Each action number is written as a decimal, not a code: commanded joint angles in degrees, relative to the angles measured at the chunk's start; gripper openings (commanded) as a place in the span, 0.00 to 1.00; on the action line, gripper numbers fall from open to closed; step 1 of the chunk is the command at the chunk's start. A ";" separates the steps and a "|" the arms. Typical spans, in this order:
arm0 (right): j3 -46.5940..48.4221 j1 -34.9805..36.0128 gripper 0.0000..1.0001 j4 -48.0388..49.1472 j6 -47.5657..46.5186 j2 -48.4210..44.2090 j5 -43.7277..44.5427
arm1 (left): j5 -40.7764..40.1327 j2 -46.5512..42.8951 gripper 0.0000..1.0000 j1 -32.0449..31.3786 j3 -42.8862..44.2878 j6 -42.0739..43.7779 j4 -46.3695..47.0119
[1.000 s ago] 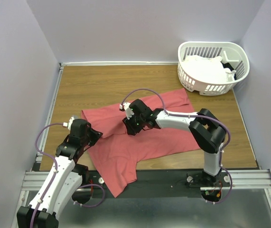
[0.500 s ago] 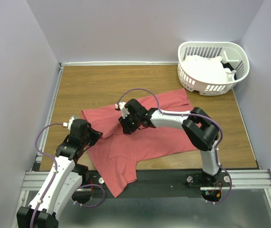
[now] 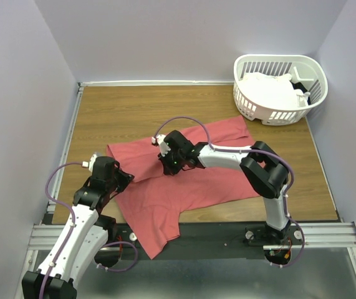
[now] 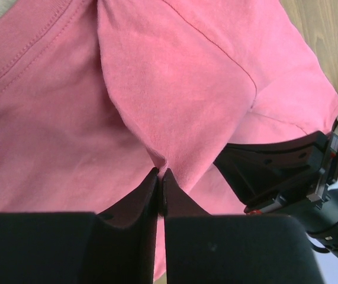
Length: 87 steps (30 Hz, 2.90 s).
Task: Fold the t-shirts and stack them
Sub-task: Fold the tshirt
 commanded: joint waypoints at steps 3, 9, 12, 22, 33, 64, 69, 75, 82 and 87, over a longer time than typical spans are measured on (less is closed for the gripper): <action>-2.64 0.62 0.01 -2.21 -1.17 -5.79 1.99 | -2.11 0.15 0.11 -0.54 2.64 -0.47 -3.13; -3.26 0.53 0.01 -6.08 -3.72 -5.88 1.99 | 0.01 -0.02 0.13 -0.98 0.71 -2.40 -3.48; -3.09 0.53 0.01 -7.31 -3.90 -5.09 0.58 | -0.52 -0.81 0.14 -1.25 0.36 -3.90 -4.09; -2.47 0.62 0.01 -11.53 -7.24 -4.39 -0.65 | -0.61 0.68 0.22 -1.60 -0.52 -4.52 -2.78; -0.19 -0.08 0.51 -13.82 -7.68 -10.44 3.55 | -9.21 0.75 0.53 -1.77 8.51 -2.68 -4.37; 0.34 -29.70 0.43 -8.72 9.37 -3.07 22.83 | -15.90 67.47 0.07 16.59 31.73 25.89 17.97; 0.43 -29.00 0.45 -7.84 12.62 -2.02 16.05 | -21.78 72.64 0.07 19.67 39.71 28.61 14.10; 0.78 -28.65 0.45 -6.43 14.82 -5.08 17.87 | -26.61 77.58 0.07 22.05 46.67 34.24 13.48; 1.05 -29.35 0.45 -4.16 14.20 -6.85 29.49 | -30.84 77.41 0.07 24.33 48.00 39.51 14.54; 1.75 -29.70 0.45 -0.29 17.37 -6.49 28.36 | -33.66 76.71 0.13 25.12 47.73 39.69 14.98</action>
